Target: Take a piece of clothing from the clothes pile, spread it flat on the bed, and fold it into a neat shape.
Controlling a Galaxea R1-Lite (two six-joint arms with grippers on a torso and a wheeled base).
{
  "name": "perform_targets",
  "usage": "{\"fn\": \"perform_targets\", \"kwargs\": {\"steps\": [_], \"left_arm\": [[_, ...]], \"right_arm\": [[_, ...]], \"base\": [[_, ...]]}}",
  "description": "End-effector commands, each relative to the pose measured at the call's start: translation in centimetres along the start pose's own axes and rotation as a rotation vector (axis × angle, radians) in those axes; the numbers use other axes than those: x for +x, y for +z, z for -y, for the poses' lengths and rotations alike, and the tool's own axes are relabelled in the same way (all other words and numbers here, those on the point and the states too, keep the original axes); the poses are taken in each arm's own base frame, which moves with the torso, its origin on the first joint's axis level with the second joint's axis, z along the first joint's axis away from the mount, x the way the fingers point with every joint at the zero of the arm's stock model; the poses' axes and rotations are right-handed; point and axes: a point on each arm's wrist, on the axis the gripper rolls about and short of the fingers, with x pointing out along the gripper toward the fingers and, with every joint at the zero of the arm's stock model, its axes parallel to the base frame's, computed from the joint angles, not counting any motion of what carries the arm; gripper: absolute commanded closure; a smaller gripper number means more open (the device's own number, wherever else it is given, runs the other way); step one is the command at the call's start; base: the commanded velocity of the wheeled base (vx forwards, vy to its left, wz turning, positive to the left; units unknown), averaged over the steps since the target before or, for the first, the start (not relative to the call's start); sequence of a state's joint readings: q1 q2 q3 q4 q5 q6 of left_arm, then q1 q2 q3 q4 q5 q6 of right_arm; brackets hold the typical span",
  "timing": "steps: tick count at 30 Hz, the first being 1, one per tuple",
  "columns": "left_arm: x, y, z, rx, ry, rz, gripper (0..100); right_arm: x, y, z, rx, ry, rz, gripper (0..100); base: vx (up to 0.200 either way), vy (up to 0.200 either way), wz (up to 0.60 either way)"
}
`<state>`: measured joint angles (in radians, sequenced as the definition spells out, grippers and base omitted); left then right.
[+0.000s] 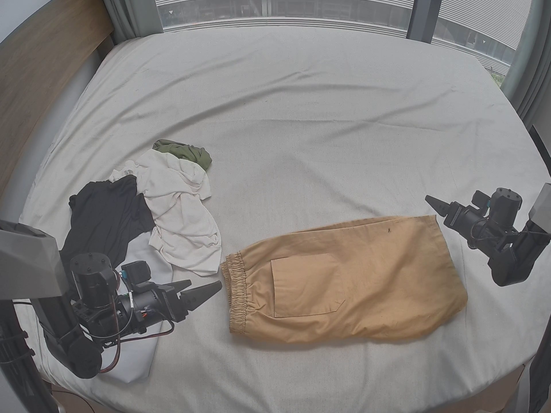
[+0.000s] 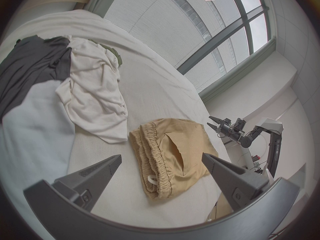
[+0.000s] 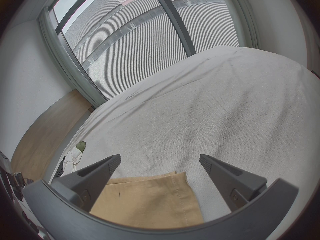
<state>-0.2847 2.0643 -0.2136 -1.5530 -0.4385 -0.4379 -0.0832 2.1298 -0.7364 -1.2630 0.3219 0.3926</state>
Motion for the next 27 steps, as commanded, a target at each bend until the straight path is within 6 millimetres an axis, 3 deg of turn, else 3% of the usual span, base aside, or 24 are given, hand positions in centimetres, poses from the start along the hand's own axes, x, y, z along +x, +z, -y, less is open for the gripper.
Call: {"fn": "perform_targets", "kwargs": {"steps": [1,17,27], "left_arm": [[0.5,-0.8,0.2,-0.023,-0.011,-0.033,0],[3.8,-4.4,-1.3,-0.080,0.005,-0.166,0],[5.6,-4.4,-1.6,-0.085,-0.009,-0.148,0]], "right_arm": [[-0.4,0.4,-0.5,-0.004,0.007,0.008,0],[-0.7,0.9,-1.1,-0.011,0.019,0.023,0],[-0.8,0.6,-1.3,-0.019,0.031,0.034,0]], "base": [[0.000,0.000,0.00],[0.000,0.000,0.00],[0.000,0.000,0.00]]}}
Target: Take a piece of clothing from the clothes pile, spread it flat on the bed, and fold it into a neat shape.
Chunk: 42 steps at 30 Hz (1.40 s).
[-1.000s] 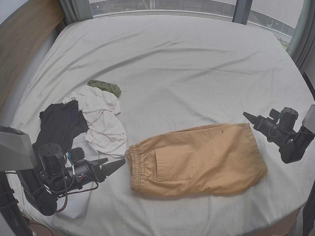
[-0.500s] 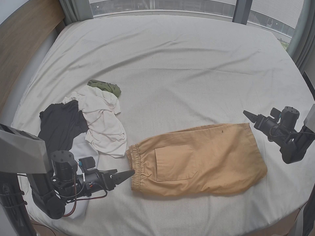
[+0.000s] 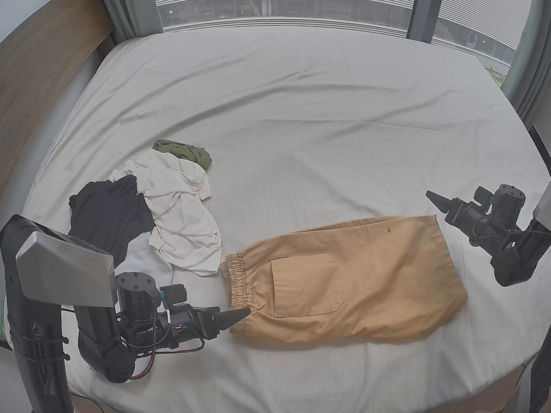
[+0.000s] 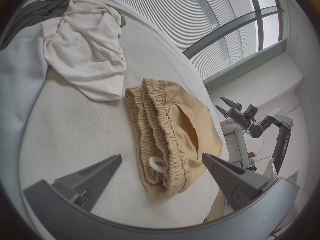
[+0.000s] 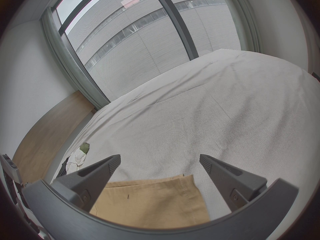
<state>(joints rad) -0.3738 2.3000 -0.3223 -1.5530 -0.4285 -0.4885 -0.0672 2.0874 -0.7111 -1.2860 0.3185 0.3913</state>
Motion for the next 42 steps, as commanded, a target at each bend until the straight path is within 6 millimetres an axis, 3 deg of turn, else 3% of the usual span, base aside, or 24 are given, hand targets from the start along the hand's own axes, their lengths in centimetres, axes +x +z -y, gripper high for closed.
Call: {"fn": "perform_targets", "kwargs": {"steps": [1,29,41,42], "left_arm": [[0.8,0.0,-0.3,-0.016,-0.005,0.006,0],[4.7,0.7,1.3,-0.185,-0.098,0.044,0],[5.2,0.1,1.3,-0.238,-0.098,0.024,0],[5.2,0.1,1.3,-0.238,-0.098,0.024,100]], "right_arm": [[-0.1,-0.1,-0.2,-0.005,0.008,0.006,0],[-0.1,0.1,-0.5,-0.014,0.023,0.028,0],[-0.1,0.1,-0.5,-0.015,0.024,0.031,0],[-0.1,0.1,-0.5,-0.015,0.024,0.031,0]], "base": [[0.000,0.000,0.00],[0.000,0.000,0.00],[0.000,0.000,0.00],[0.000,0.000,0.00]]}}
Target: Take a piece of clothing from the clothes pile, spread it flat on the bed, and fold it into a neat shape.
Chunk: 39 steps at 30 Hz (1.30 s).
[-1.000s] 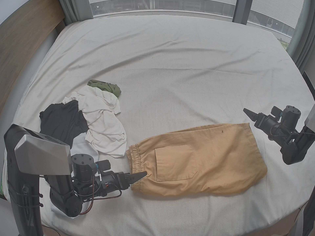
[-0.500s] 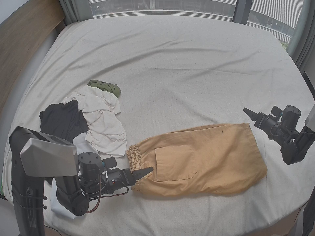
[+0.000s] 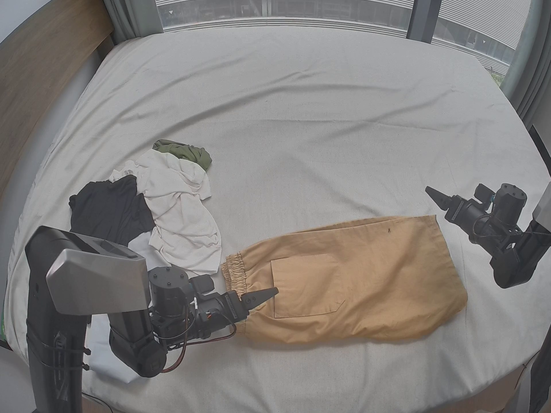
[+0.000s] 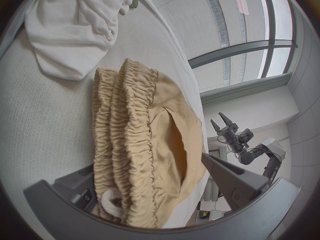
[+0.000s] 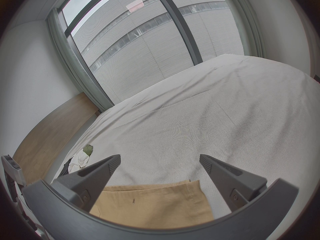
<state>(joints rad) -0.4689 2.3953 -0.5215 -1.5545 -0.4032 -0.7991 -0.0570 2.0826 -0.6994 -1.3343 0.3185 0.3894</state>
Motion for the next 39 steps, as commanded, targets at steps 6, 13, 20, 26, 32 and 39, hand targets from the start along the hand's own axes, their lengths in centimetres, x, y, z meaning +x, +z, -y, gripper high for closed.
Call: {"fn": "perform_targets", "kwargs": {"steps": [6,13,20,26,32,39], "left_arm": [[0.0,0.1,0.1,0.001,0.017,0.026,100],[-1.9,1.7,2.0,0.007,-0.011,0.081,100],[-3.8,1.8,3.3,0.001,-0.019,0.084,100],[-5.4,1.8,3.7,-0.005,-0.010,0.083,100],[-6.5,1.8,3.4,-0.016,0.015,0.088,100],[-8.8,2.1,2.6,-0.046,0.057,0.102,100]], "right_arm": [[0.0,-0.2,0.1,0.002,-0.001,-0.004,0],[0.0,-0.4,0.2,0.003,-0.004,-0.011,0],[-0.1,-0.6,0.2,0.006,-0.008,-0.021,0],[-0.2,-0.5,0.3,0.006,-0.006,-0.021,0],[-0.2,-0.7,0.2,0.008,-0.007,-0.027,0],[-0.1,-0.8,-0.1,0.007,0.005,-0.031,0]], "base": [[0.000,0.000,0.00],[0.000,0.000,0.00],[0.000,0.000,0.00],[0.000,0.000,0.00],[0.000,0.000,0.00],[0.000,0.000,0.00]]}}
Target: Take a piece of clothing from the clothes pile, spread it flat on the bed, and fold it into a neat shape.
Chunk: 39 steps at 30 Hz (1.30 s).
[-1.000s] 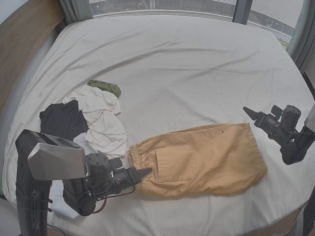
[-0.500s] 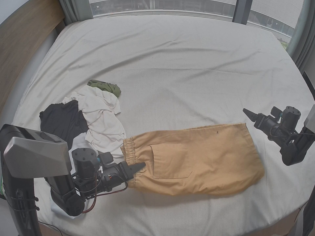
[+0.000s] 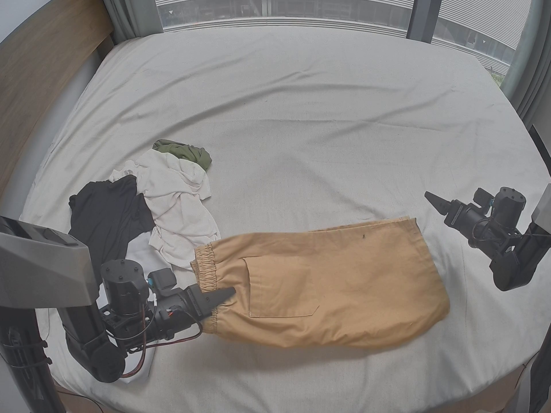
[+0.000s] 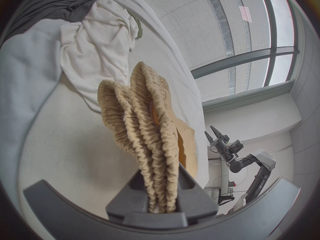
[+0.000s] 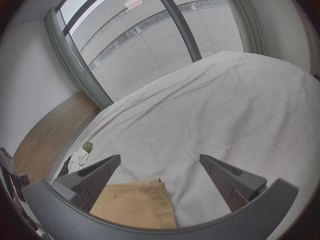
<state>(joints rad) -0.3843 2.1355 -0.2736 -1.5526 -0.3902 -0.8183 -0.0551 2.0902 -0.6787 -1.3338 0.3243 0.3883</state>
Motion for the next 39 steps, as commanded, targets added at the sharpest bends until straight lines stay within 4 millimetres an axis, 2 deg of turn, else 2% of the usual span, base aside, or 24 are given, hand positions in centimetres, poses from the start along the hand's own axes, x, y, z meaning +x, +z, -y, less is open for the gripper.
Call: {"fn": "perform_targets", "kwargs": {"steps": [1,10,15,21,22,35,39], "left_arm": [[-1.7,0.8,-0.1,-0.006,0.006,0.027,100],[-4.2,1.2,-1.3,0.002,0.049,0.031,100],[-4.2,0.6,-1.4,0.018,0.045,-0.010,100],[-3.4,0.4,-0.7,0.043,0.010,-0.019,100],[-2.5,0.5,0.4,0.076,-0.040,-0.022,100],[0.4,-0.1,4.0,0.151,-0.183,-0.031,100],[1.7,0.0,5.6,0.177,-0.232,0.001,100]], "right_arm": [[0.1,-0.1,-0.3,-0.001,0.009,-0.005,0],[0.1,-0.8,-1.0,0.002,0.026,-0.028,0],[0.1,-1.6,-2.2,0.003,0.051,-0.055,0],[0.1,-2.1,-2.6,0.001,0.065,-0.065,0],[0.1,-2.1,-2.9,-0.003,0.075,-0.056,0],[0.2,-2.6,-3.1,-0.002,0.080,-0.068,0],[0.2,-2.6,-3.1,-0.002,0.080,-0.068,0]], "base": [[0.000,0.000,0.00],[0.000,0.000,0.00],[0.000,0.000,0.00],[0.000,0.000,0.00],[0.000,0.000,0.00],[0.000,0.000,0.00],[0.000,0.000,0.00]]}}
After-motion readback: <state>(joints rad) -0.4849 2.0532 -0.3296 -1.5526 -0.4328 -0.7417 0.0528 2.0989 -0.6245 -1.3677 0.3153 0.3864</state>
